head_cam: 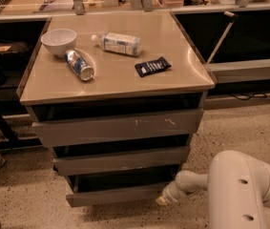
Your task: Close bottom drawer
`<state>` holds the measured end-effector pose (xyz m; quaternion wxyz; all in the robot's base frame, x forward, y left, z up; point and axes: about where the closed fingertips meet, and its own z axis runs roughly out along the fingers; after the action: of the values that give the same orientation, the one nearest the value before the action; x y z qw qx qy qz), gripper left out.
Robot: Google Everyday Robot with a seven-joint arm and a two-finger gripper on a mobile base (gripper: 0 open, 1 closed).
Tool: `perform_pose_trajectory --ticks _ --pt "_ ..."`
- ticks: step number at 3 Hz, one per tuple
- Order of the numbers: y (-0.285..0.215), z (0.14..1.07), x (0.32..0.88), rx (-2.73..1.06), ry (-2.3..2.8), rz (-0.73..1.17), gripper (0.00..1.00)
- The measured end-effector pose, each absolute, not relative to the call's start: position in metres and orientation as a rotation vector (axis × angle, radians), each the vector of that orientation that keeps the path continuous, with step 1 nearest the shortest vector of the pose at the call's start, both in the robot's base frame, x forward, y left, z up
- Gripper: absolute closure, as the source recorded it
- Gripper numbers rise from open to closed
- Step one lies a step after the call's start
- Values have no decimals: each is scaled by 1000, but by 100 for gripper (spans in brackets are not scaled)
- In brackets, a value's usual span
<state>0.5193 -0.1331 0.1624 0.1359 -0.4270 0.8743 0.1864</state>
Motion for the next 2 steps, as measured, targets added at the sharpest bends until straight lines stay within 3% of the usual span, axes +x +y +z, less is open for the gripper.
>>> perform_pose_trajectory --ticks 2 --pt "-133 162 519 -1237 2532 540 35"
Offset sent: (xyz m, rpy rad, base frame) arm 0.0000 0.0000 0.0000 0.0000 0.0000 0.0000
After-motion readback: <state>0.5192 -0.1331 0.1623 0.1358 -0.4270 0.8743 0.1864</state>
